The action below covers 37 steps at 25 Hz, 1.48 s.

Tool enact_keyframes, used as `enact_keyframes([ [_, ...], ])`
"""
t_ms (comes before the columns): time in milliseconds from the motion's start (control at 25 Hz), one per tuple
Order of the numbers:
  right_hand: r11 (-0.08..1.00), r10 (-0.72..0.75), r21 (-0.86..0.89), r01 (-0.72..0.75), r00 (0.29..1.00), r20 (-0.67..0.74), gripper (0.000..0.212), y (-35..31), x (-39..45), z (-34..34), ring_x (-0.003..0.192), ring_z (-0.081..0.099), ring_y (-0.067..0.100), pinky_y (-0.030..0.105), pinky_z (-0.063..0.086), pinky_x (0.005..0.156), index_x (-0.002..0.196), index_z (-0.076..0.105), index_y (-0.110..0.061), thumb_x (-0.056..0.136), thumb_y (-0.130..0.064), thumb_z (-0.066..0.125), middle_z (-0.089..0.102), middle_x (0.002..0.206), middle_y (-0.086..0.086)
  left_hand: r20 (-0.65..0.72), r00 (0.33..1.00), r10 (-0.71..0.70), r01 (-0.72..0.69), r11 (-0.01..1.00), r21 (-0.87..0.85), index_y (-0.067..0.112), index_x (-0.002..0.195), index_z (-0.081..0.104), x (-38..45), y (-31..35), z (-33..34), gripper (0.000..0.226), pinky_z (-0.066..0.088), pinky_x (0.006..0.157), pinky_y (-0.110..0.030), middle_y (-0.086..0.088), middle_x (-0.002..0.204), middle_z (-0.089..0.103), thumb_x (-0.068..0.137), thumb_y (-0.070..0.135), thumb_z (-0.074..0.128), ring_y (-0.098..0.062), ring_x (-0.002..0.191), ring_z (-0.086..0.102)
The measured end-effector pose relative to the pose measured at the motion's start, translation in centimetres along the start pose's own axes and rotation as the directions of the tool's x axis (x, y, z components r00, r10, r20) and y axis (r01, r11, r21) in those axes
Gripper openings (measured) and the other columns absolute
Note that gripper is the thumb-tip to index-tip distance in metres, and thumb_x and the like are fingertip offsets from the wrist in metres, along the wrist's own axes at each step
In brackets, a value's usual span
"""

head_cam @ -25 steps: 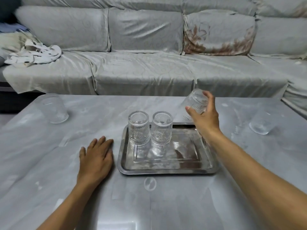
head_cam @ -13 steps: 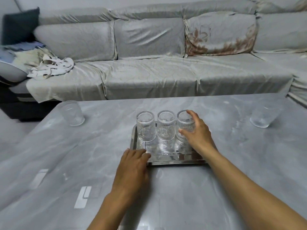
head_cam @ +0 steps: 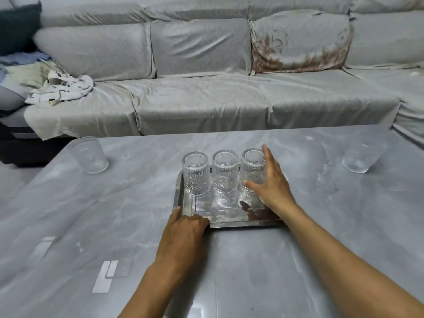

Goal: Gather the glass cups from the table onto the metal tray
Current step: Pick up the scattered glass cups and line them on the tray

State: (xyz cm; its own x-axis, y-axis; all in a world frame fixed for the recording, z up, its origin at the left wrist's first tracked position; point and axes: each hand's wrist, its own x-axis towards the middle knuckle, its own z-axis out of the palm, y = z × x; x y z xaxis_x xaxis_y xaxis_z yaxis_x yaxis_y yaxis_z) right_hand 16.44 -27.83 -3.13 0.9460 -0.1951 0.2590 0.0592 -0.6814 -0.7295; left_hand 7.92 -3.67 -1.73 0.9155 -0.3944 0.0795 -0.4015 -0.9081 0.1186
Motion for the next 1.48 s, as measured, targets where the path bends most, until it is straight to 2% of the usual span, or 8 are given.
enact_keyframes([
  [120, 0.998, 0.045, 0.037, -0.044, 0.998, -0.041, 0.110, -0.1, -2.0, -3.0, 0.140, 0.032, 0.020, 0.035, 0.034, 0.109, 0.150, 0.005, -0.039, 0.070, -0.042, 0.080, 0.023, 0.159, 0.000, -0.028, 1.000, -0.006, 0.005, 0.999, -0.042, 0.023, 0.098, 0.062, 0.3, 1.9, -0.4, 0.026, 0.028, 0.110, -0.040, 0.003, 0.099, 0.070, 0.079, 0.012, 0.047, -0.024, 0.099, 0.062],
  [280, 1.000, 0.005, -0.020, -0.007, 0.995, -0.096, 0.101, 0.5, -7.4, -8.9, 0.145, 0.021, 0.015, 0.027, 0.024, 0.112, 0.152, 0.015, -0.028, 0.074, -0.033, 0.078, 0.024, 0.159, -0.001, -0.111, 0.990, 0.091, -0.108, 0.981, -0.160, 0.013, 0.130, 0.055, 0.9, 6.3, -0.8, 0.057, 0.041, 0.102, -0.046, -0.012, 0.131, 0.061, 0.074, 0.010, 0.064, -0.033, 0.116, 0.058],
  [480, 0.998, 0.062, 0.047, -0.043, 0.820, -0.569, 0.107, 3.1, -13.2, -17.3, 0.147, 0.011, 0.011, 0.015, 0.015, 0.113, 0.153, 0.007, -0.024, 0.074, -0.022, 0.079, 0.012, 0.162, 0.006, -0.103, 0.967, 0.233, -0.250, 0.948, -0.198, 0.009, 0.135, 0.050, 0.6, 13.7, -0.3, 0.065, 0.045, 0.099, -0.045, -0.017, 0.136, 0.055, 0.072, 0.017, 0.065, -0.035, 0.121, 0.054],
  [600, 0.982, 0.113, -0.021, -0.186, 0.681, -0.724, 0.109, 6.7, -14.8, -22.7, 0.148, 0.011, 0.023, 0.034, 0.023, 0.115, 0.153, 0.006, -0.024, 0.074, -0.028, 0.081, 0.004, 0.163, 0.011, -0.086, 0.961, 0.263, -0.276, 0.938, -0.212, 0.007, 0.128, 0.057, 0.3, 15.7, 0.4, 0.061, 0.050, 0.092, -0.046, -0.019, 0.127, 0.062, 0.069, 0.016, 0.069, -0.037, 0.112, 0.061],
  [720, 0.906, 0.319, 0.021, -0.424, 0.648, -0.691, 0.116, 11.1, -15.3, -25.7, 0.147, 0.012, 0.035, 0.051, 0.032, 0.110, 0.153, 0.001, -0.036, 0.071, -0.031, 0.083, -0.009, 0.163, 0.012, -0.090, 0.955, 0.284, -0.295, 0.941, -0.168, 0.004, 0.118, 0.065, 0.1, 15.6, 1.2, 0.058, 0.056, 0.082, -0.046, -0.018, 0.115, 0.069, 0.063, 0.024, 0.060, -0.036, 0.100, 0.067],
  [1040, 0.848, 0.438, 0.014, -0.530, 0.686, -0.581, 0.071, 14.7, -14.9, -24.7, 0.104, 0.057, 0.043, 0.041, 0.044, 0.080, 0.136, 0.036, -0.033, 0.078, -0.021, 0.075, 0.049, 0.130, 0.019, -0.027, 0.986, 0.164, -0.166, 0.967, -0.192, 0.007, 0.119, 0.063, 0.7, 13.9, 0.2, 0.056, 0.053, 0.085, -0.043, -0.014, 0.119, 0.067, 0.067, 0.024, 0.055, -0.037, 0.101, 0.065],
  [1320, 0.969, 0.241, 0.146, -0.198, 0.883, -0.403, 0.075, 3.6, -11.1, -17.3, 0.112, 0.056, 0.027, 0.038, 0.044, 0.091, 0.131, 0.041, -0.041, 0.069, -0.028, 0.083, 0.057, 0.128, 0.002, -0.081, 0.983, -0.162, 0.114, 0.900, -0.420, 0.018, 0.128, 0.056, 0.5, 8.0, -1.5, 0.047, 0.046, 0.096, -0.039, -0.005, 0.129, 0.062, 0.081, 0.023, 0.062, -0.026, 0.119, 0.055],
  [1480, 0.980, 0.042, 0.200, 0.007, 0.970, -0.240, 0.075, -3.6, -9.3, -9.4, 0.108, 0.058, 0.022, 0.042, 0.048, 0.090, 0.130, 0.043, -0.040, 0.068, -0.027, 0.083, 0.058, 0.128, -0.006, -0.120, 0.891, -0.438, 0.379, 0.863, -0.333, 0.020, 0.111, 0.058, -0.6, 2.3, -1.5, 0.033, 0.045, 0.071, -0.039, -0.010, 0.108, 0.069, 0.078, 0.023, 0.054, -0.036, 0.101, 0.059],
])
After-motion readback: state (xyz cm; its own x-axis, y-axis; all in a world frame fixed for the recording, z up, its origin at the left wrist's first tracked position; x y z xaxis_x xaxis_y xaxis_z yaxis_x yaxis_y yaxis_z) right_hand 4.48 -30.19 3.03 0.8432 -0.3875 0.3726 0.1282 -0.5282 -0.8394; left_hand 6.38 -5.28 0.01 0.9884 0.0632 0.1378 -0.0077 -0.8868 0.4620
